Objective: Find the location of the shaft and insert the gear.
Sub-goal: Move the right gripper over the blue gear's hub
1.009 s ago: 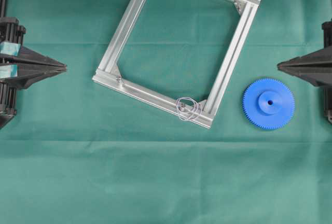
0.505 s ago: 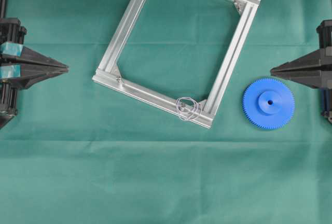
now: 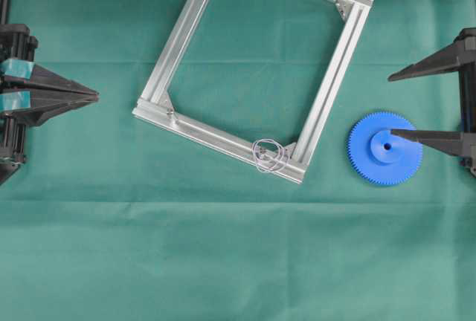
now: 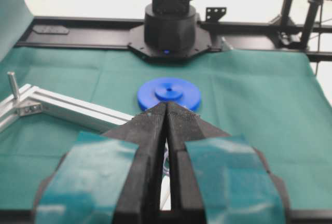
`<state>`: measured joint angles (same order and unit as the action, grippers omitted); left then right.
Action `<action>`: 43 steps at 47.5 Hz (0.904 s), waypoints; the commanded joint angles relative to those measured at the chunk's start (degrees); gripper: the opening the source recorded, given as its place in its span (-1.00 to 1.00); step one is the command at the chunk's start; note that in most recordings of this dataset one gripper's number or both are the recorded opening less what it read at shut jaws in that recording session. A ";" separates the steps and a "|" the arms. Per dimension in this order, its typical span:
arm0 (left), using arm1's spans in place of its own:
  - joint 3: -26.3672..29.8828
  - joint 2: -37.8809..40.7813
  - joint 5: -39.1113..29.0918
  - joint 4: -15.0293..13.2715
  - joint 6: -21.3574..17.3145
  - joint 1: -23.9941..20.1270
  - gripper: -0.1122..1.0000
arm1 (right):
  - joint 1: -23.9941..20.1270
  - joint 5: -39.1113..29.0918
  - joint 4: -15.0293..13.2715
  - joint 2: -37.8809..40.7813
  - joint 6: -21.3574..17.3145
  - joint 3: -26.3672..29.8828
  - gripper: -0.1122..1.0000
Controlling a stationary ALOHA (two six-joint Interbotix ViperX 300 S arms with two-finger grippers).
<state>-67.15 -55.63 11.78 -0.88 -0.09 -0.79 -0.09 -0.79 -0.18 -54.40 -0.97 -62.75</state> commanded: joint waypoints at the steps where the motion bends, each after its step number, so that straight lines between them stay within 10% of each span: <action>1: 1.49 0.44 0.26 -0.18 0.00 -0.18 -0.77 | 0.09 -0.09 0.09 0.44 -0.18 1.67 0.85; 43: 1.58 0.35 -0.18 -0.18 0.00 -0.18 -0.77 | 0.09 -40.87 0.35 7.65 -10.20 8.96 0.84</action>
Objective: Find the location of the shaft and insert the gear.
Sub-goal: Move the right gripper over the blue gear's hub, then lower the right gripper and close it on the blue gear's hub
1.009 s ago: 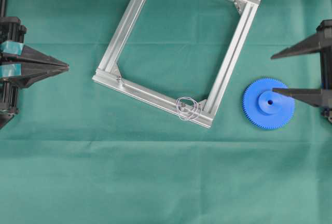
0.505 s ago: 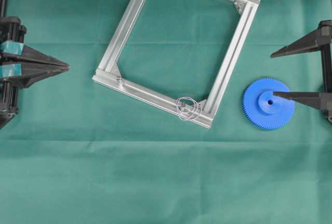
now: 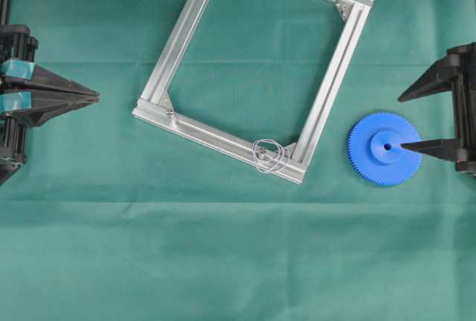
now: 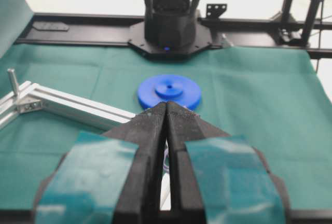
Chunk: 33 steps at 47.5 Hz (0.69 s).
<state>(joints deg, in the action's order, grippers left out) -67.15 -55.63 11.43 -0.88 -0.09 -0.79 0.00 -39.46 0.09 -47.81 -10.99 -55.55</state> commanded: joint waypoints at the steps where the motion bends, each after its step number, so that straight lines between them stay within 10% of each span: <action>1: 1.49 0.26 0.18 -0.18 0.00 -0.18 -0.77 | 0.00 -2.81 0.09 1.32 -0.18 1.85 0.84; 33: 1.58 0.26 0.09 -0.18 0.09 -0.18 -0.77 | -1.41 -5.10 0.18 12.66 -2.46 0.70 0.84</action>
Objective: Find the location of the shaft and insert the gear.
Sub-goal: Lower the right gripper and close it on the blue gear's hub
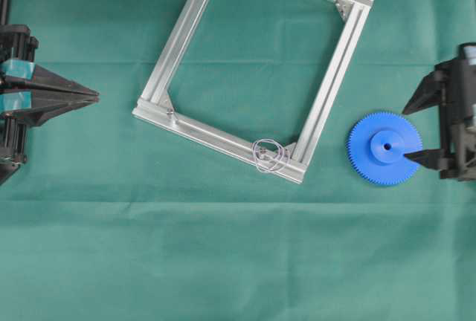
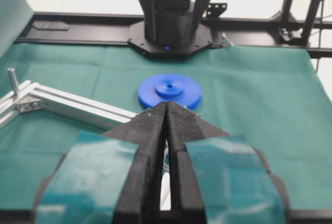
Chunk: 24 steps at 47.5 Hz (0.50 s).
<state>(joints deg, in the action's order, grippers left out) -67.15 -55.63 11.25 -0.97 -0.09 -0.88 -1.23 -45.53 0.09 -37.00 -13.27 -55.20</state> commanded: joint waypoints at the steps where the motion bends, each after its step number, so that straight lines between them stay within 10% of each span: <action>1: 1.58 0.26 0.26 -0.09 0.09 -0.09 -0.77 | -0.18 1.14 0.18 2.46 -0.18 0.18 0.84; 24: 1.58 0.26 -0.79 -0.09 0.09 -0.09 -0.77 | -0.18 8.61 -0.18 5.80 -5.54 -6.15 0.85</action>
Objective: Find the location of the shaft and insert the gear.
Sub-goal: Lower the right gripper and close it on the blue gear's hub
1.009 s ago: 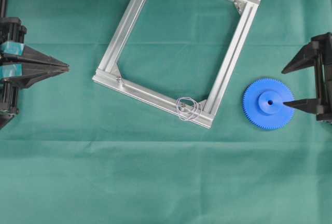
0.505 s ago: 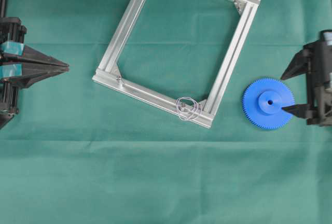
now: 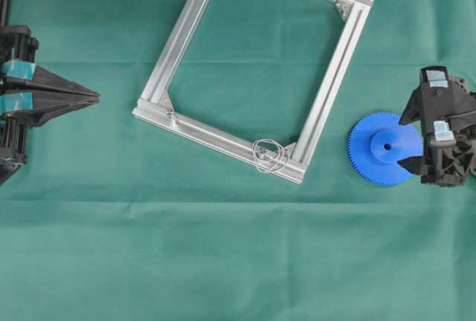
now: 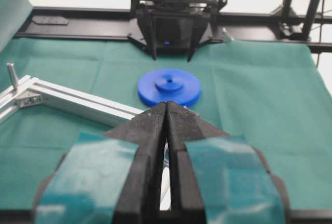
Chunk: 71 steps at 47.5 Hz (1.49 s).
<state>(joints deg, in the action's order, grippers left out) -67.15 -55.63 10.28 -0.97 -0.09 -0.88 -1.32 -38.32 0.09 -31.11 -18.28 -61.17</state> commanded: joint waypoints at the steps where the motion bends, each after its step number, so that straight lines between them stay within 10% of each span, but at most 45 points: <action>1: 1.58 0.26 0.18 -0.09 0.09 -0.18 -0.77 | -0.09 1.85 -0.18 -0.09 -0.79 -0.53 0.85; 71: 1.49 0.70 -0.62 -0.09 0.18 -0.18 -0.77 | 0.09 14.33 -1.32 10.72 -1.49 -2.37 0.85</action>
<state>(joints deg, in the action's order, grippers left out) -67.15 -55.55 9.49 -0.97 0.00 -0.88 -1.32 -24.35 -1.14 -20.21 -19.69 -63.90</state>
